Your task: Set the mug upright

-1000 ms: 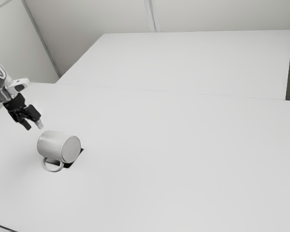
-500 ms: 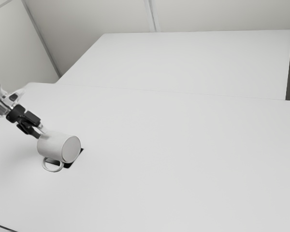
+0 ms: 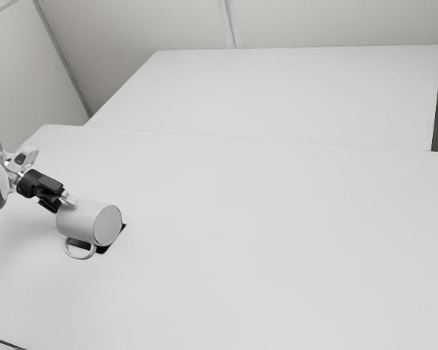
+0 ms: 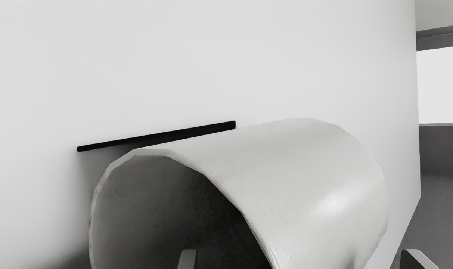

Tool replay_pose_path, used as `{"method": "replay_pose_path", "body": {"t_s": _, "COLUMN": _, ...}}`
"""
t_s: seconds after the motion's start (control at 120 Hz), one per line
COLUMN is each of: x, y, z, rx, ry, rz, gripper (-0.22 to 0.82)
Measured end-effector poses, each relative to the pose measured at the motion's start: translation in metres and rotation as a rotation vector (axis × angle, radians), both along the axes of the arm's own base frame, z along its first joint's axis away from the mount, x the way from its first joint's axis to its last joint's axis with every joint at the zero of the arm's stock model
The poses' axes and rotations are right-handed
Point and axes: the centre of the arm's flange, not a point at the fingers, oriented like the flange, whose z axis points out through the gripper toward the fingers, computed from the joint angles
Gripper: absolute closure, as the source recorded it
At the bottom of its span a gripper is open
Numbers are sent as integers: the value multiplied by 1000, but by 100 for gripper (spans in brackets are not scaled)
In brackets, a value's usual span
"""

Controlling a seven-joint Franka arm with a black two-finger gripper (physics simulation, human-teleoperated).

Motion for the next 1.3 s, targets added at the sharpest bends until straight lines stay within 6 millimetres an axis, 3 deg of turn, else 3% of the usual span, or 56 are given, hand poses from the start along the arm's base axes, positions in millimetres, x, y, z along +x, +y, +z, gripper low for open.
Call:
{"method": "replay_pose_path", "body": {"t_s": 0.283, "x": 3, "y": -5, "z": 2, "rx": -60, "ry": -48, "rz": 7, "gripper": 20}}
{"method": "replay_pose_path", "body": {"t_s": 0.467, "x": -4, "y": 2, "z": 7, "rx": -80, "ry": -64, "rz": 19, "gripper": 27}}
{"method": "replay_pose_path", "body": {"t_s": 0.883, "x": -3, "y": -2, "z": 14, "rx": -116, "ry": -86, "rz": 20, "gripper": 67}}
{"method": "replay_pose_path", "body": {"t_s": 1.183, "x": -4, "y": -12, "z": 7, "rx": -192, "ry": -98, "rz": 58, "gripper": 77}}
{"method": "replay_pose_path", "body": {"t_s": 1.3, "x": -1, "y": -15, "z": 12, "rx": -203, "ry": -112, "rz": 60, "gripper": 78}}
